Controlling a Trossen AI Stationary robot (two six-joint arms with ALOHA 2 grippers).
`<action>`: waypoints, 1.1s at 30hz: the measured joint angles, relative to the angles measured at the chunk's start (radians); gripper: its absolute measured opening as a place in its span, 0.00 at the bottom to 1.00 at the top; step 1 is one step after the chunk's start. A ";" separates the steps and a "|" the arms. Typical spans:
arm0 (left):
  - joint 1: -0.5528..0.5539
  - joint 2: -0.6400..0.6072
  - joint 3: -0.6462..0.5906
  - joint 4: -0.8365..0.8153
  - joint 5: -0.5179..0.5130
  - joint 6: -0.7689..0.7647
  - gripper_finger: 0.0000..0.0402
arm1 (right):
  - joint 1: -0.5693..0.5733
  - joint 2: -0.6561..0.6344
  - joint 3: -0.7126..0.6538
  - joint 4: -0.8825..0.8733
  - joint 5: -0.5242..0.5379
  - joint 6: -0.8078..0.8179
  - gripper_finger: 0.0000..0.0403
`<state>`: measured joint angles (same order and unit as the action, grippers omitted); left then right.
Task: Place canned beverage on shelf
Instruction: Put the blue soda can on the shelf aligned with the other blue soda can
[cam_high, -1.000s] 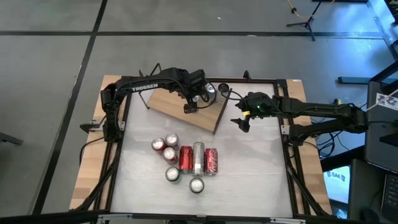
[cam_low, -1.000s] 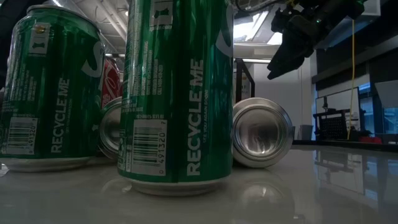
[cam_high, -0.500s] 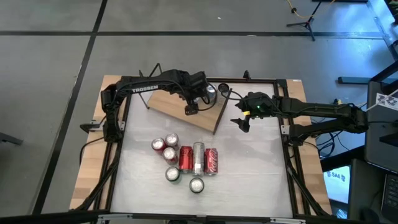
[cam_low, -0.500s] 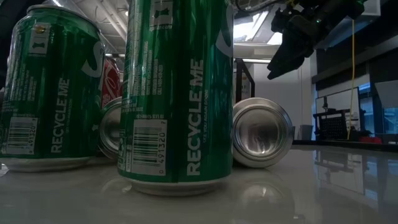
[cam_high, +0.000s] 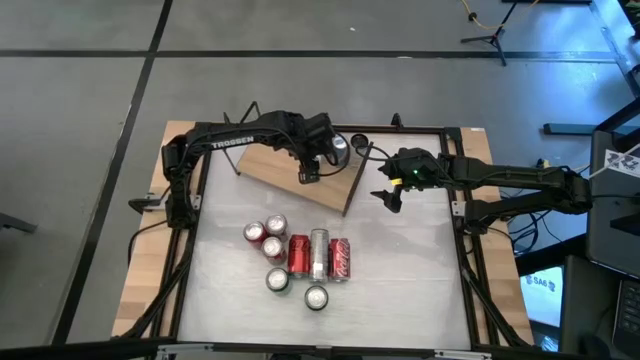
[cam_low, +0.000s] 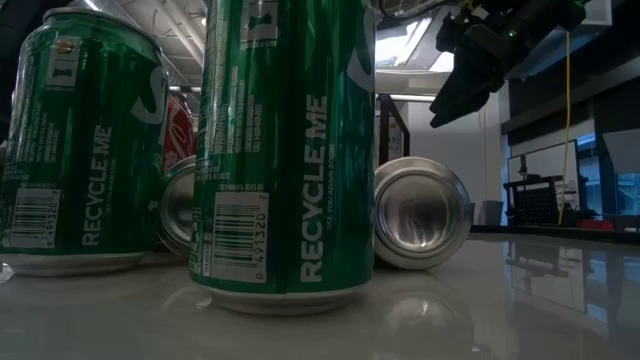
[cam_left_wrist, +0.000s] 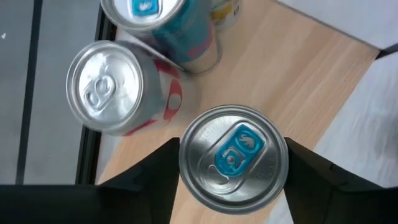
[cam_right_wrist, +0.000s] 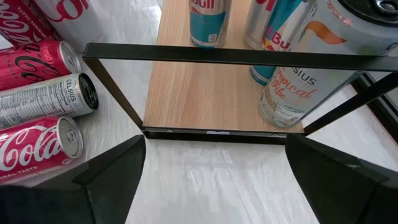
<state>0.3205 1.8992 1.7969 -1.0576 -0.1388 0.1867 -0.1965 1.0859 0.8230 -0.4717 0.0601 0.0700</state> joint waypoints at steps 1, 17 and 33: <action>0.000 0.000 0.000 0.013 0.002 0.003 0.52 | 0.000 0.000 0.000 0.000 0.000 0.000 0.95; -0.003 0.002 -0.001 0.162 0.059 0.008 0.53 | 0.000 0.000 0.000 0.000 0.000 0.000 0.95; -0.004 0.035 -0.001 0.184 0.037 0.042 0.53 | 0.000 0.000 0.000 0.000 0.000 0.000 0.95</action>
<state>0.3169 1.9344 1.7962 -0.8738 -0.1016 0.2290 -0.1967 1.0859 0.8230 -0.4717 0.0604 0.0700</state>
